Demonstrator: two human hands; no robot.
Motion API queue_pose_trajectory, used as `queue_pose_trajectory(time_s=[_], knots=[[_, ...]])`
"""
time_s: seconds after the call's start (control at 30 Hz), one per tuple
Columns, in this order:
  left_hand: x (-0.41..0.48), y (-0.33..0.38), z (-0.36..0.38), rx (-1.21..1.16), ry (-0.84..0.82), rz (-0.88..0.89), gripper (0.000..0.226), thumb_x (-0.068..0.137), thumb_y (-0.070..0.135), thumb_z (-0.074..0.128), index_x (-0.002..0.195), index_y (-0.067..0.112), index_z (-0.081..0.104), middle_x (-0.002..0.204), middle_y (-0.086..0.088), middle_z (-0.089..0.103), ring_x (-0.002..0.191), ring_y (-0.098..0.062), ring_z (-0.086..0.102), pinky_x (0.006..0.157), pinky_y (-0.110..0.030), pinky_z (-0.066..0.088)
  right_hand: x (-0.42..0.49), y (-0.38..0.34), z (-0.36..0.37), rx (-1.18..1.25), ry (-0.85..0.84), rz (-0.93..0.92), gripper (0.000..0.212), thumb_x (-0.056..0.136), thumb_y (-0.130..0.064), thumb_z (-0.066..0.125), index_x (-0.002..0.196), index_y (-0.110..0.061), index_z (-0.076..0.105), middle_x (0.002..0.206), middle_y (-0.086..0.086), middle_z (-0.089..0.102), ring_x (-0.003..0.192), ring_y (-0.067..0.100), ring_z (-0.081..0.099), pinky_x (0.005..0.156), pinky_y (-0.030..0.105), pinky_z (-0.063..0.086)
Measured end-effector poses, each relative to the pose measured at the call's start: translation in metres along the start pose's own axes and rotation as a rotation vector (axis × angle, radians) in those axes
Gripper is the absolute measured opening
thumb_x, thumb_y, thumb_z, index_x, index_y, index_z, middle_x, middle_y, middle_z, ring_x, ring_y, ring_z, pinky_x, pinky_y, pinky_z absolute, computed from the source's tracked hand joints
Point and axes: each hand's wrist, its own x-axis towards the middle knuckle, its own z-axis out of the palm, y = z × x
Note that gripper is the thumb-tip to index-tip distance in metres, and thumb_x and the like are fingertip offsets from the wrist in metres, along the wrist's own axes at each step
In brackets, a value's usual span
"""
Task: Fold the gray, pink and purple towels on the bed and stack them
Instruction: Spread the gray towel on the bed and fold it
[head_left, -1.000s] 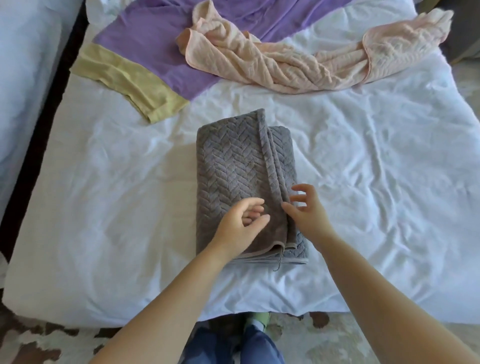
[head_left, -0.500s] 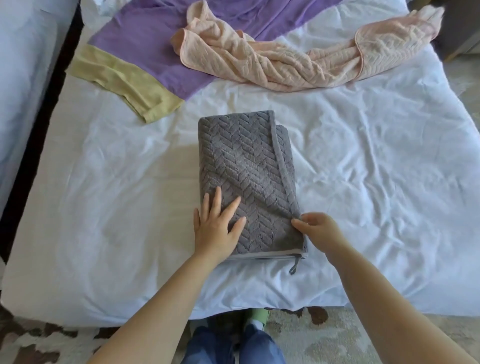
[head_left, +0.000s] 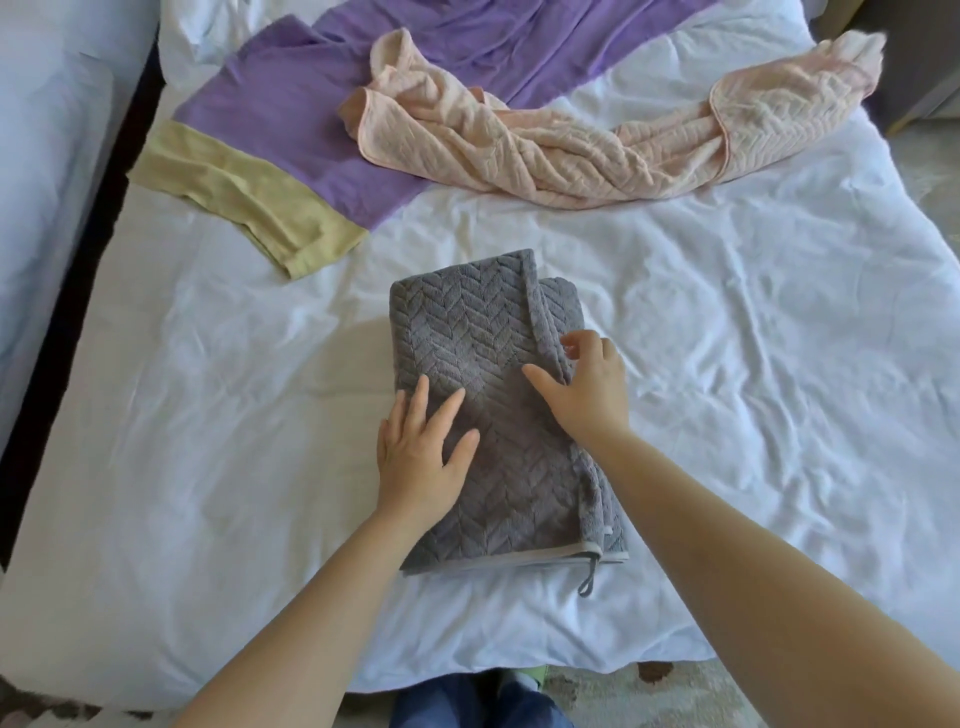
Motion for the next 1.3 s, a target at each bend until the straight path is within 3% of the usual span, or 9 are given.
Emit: queue_pose_trajectory(time_s=[0.2, 0.37, 0.5, 0.63, 0.77, 0.83, 0.97, 1.13, 1.3], knots=[[0.051, -0.009, -0.011, 0.001, 0.003, 0.021, 0.052, 0.094, 0.037, 0.054, 0.143, 0.028, 0.042, 0.16, -0.007, 0.014, 0.146, -0.03, 0.012, 0.118, -0.045, 0.013, 0.023, -0.009, 0.019, -0.261, -0.084, 0.036, 0.027, 0.083, -0.048, 0.064, 0.09, -0.024, 0.052, 0.101, -0.003, 0.056, 0.097, 0.021, 0.053, 0.08, 0.036, 0.046], [0.07, -0.012, -0.014, -0.075, 0.05, 0.074, 0.053, 0.094, 0.033, 0.054, 0.144, 0.024, 0.04, 0.16, -0.008, 0.014, 0.146, -0.03, 0.015, 0.116, -0.05, 0.017, 0.027, 0.005, -0.003, 0.356, 0.005, 0.247, 0.022, 0.085, -0.038, 0.066, 0.072, -0.023, 0.057, 0.062, -0.01, 0.055, 0.05, 0.001, 0.049, 0.045, 0.015, 0.038], [0.076, -0.012, -0.004, 0.085, -0.088, 0.205, 0.055, 0.095, 0.046, 0.045, 0.146, 0.042, 0.026, 0.16, 0.005, -0.006, 0.148, -0.024, 0.0, 0.117, -0.049, 0.002, 0.02, 0.03, -0.011, 0.292, -0.001, 0.452, 0.025, 0.089, -0.032, 0.064, 0.071, -0.016, 0.056, 0.062, -0.002, 0.054, 0.062, 0.017, 0.051, 0.052, 0.026, 0.038], [0.082, -0.019, 0.004, 0.186, -0.166, 0.172, 0.053, 0.094, 0.052, 0.04, 0.145, 0.048, 0.025, 0.161, 0.0, -0.012, 0.147, -0.022, -0.013, 0.116, -0.047, -0.005, 0.031, 0.02, -0.001, 0.329, -0.007, 0.466, 0.029, 0.083, -0.043, 0.067, 0.094, -0.018, 0.057, 0.086, -0.005, 0.06, 0.075, 0.01, 0.056, 0.057, 0.025, 0.041], [0.088, -0.019, -0.007, 0.172, -0.173, 0.224, 0.051, 0.089, 0.053, 0.051, 0.139, 0.049, 0.038, 0.161, -0.007, 0.003, 0.147, -0.027, -0.002, 0.118, -0.048, -0.001, 0.054, -0.008, 0.004, 0.395, -0.075, 0.473, 0.06, 0.075, -0.058, 0.068, 0.119, -0.021, 0.049, 0.108, -0.004, 0.061, 0.095, 0.014, 0.061, 0.078, 0.034, 0.052], [0.096, -0.015, -0.018, 0.06, -0.056, 0.243, 0.054, 0.083, 0.047, 0.064, 0.134, 0.036, 0.051, 0.152, -0.017, 0.025, 0.141, -0.036, 0.02, 0.116, -0.053, 0.016, 0.064, -0.023, 0.005, 0.293, -0.104, 0.424, 0.049, 0.081, -0.052, 0.066, 0.112, -0.016, 0.053, 0.101, 0.001, 0.063, 0.095, 0.023, 0.062, 0.084, 0.042, 0.053], [0.146, -0.008, -0.044, -0.101, 0.195, 0.156, 0.061, 0.085, 0.039, 0.066, 0.135, 0.009, 0.049, 0.14, -0.016, 0.047, 0.132, -0.033, 0.042, 0.108, -0.05, 0.031, 0.058, -0.031, -0.008, 0.398, -0.03, 0.227, 0.021, 0.089, -0.044, 0.059, 0.094, -0.025, 0.05, 0.088, -0.004, 0.061, 0.077, 0.011, 0.063, 0.067, 0.034, 0.057], [0.204, -0.002, -0.053, -0.14, -0.284, 0.108, 0.027, 0.089, 0.048, 0.057, 0.103, 0.024, 0.056, 0.099, 0.007, 0.06, 0.107, -0.021, 0.055, 0.11, -0.05, 0.026, 0.045, -0.006, -0.016, 0.437, -0.005, 0.344, 0.019, 0.09, -0.041, 0.059, 0.095, -0.024, 0.052, 0.088, -0.005, 0.061, 0.072, 0.005, 0.061, 0.052, 0.02, 0.046], [0.221, -0.008, -0.047, -0.389, -0.239, 0.134, 0.024, 0.09, 0.038, 0.062, 0.085, 0.017, 0.052, 0.072, 0.009, 0.05, 0.075, -0.015, 0.048, 0.077, -0.028, 0.039, 0.064, 0.007, -0.007, 0.374, 0.106, 0.304, 0.021, 0.091, -0.041, 0.058, 0.098, -0.024, 0.047, 0.087, -0.01, 0.061, 0.075, 0.004, 0.06, 0.056, 0.019, 0.044]])
